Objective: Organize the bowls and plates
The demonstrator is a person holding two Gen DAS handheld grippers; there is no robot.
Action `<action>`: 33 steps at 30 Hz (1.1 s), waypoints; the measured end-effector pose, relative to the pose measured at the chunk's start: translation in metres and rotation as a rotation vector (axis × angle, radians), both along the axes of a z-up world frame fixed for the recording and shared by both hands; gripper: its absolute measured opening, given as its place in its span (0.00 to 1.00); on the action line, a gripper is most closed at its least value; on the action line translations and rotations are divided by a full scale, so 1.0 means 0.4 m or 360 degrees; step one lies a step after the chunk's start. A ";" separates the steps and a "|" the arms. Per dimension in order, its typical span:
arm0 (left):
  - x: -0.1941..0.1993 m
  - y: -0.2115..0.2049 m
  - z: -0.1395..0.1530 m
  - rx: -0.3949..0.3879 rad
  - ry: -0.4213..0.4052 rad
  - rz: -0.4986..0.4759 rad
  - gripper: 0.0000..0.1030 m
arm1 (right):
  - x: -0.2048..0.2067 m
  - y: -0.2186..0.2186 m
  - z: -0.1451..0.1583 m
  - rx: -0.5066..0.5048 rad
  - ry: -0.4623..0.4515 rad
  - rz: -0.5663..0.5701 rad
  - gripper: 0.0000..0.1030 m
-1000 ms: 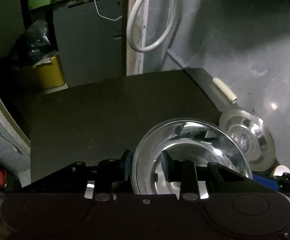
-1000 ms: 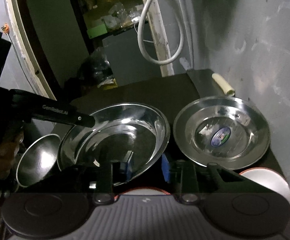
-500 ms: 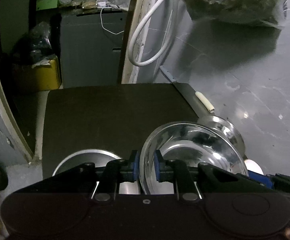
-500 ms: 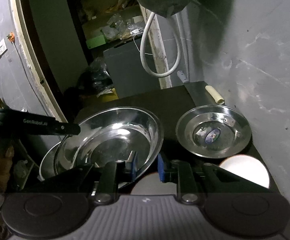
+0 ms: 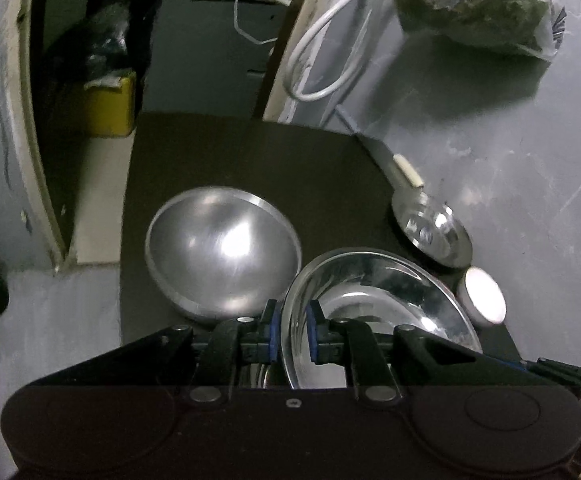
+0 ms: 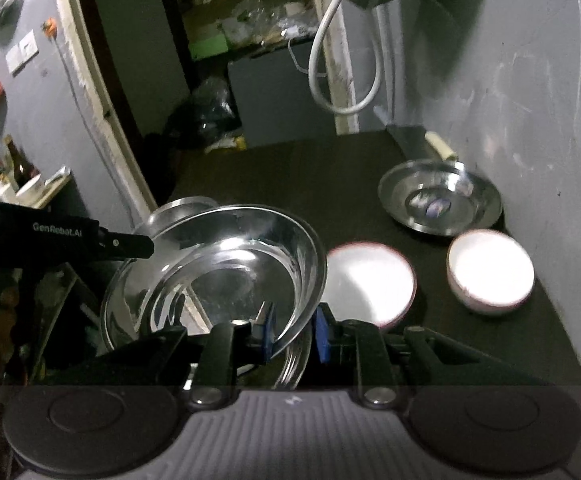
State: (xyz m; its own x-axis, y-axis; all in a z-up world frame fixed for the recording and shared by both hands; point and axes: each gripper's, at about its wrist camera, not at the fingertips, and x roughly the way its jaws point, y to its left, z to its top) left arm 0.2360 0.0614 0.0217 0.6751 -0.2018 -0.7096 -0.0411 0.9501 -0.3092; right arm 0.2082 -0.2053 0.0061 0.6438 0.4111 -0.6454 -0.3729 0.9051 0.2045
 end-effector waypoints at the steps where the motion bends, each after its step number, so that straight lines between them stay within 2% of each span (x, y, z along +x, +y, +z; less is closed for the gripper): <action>1: -0.012 0.003 -0.009 -0.0007 0.0015 0.0007 0.14 | -0.009 0.001 -0.005 -0.0008 0.0014 0.0006 0.23; 8: -0.054 0.010 -0.058 0.0043 0.0096 0.0035 0.14 | -0.049 0.027 -0.043 -0.0057 0.0087 0.0036 0.23; 23: -0.021 -0.021 -0.096 0.0234 0.0118 0.0040 0.14 | 0.006 0.059 -0.064 -0.0141 0.0068 0.0017 0.23; 33: -0.011 -0.022 -0.111 0.0228 0.0157 0.0055 0.14 | 0.021 0.059 -0.069 -0.0146 0.0075 0.0045 0.24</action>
State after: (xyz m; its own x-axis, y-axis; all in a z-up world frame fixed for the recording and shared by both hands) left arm 0.2317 0.0525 -0.0227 0.6055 -0.0716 -0.7926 -0.0981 0.9816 -0.1636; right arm 0.2166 -0.1817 -0.0217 0.6007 0.3665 -0.7105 -0.3904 0.9100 0.1392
